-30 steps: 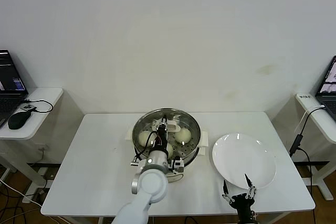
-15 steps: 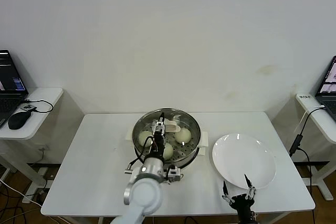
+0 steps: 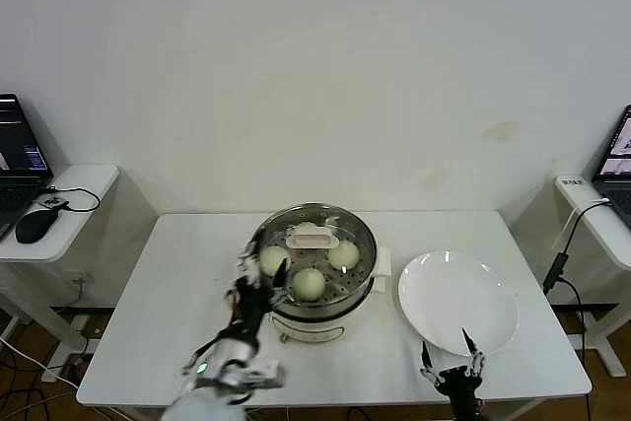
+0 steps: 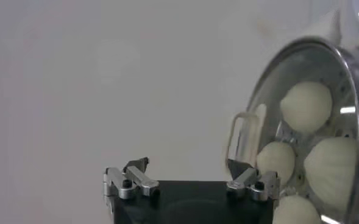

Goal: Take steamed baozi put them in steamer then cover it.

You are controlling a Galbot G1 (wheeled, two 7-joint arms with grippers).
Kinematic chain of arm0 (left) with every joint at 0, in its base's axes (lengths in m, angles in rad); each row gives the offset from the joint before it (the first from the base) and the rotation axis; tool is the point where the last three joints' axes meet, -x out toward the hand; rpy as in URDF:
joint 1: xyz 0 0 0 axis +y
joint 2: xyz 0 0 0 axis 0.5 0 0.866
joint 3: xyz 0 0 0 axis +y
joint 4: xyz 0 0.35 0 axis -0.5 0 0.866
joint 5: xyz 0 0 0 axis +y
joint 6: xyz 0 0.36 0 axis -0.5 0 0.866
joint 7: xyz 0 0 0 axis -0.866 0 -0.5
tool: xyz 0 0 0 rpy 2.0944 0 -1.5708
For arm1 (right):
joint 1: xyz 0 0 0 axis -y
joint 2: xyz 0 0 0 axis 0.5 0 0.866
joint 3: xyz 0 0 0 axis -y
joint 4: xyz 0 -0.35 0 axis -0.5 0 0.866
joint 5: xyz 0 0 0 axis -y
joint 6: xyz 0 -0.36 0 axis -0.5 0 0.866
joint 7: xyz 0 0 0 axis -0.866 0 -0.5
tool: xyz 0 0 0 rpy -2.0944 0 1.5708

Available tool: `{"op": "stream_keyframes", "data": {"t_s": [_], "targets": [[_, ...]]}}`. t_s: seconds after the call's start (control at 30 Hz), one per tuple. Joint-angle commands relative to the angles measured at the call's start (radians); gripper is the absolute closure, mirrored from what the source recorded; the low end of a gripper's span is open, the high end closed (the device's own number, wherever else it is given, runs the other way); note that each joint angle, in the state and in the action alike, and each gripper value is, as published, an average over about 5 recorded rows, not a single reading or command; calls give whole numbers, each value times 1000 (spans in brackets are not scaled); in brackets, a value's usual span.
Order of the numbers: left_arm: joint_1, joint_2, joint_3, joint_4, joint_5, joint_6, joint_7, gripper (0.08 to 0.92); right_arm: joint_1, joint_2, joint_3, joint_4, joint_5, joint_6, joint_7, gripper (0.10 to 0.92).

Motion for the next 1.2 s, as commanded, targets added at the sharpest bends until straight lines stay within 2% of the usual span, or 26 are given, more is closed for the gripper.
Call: {"op": "stream_keyframes", "data": {"t_s": [0.03,0.17,0.27,0.5,1.0,1.2], "targets": [[370,70,-382,-62,-1137,-258,-217,177,-36,-62,-12,26,156,44,-22,203],[442,37,-365,-81,-1311,-267,-214,177,-97,-97,-36,100,245,-28,-61,202],[472,18,-352,-66,-1331,-291,-214,177,-142,-119,-50,158,299,-82,-93,203],[453,-5,-354,57,-1326,-335,-211,177,-166,-142,-57,193,346,-106,-133,203],[471,-21,-352,79,-1303,-308,-168,177,-195,-158,-117,259,484,-185,-201,202],[476,-32,-345,75,-1300,-297,-163,177,-195,-154,-118,267,492,-189,-209,203]]}}
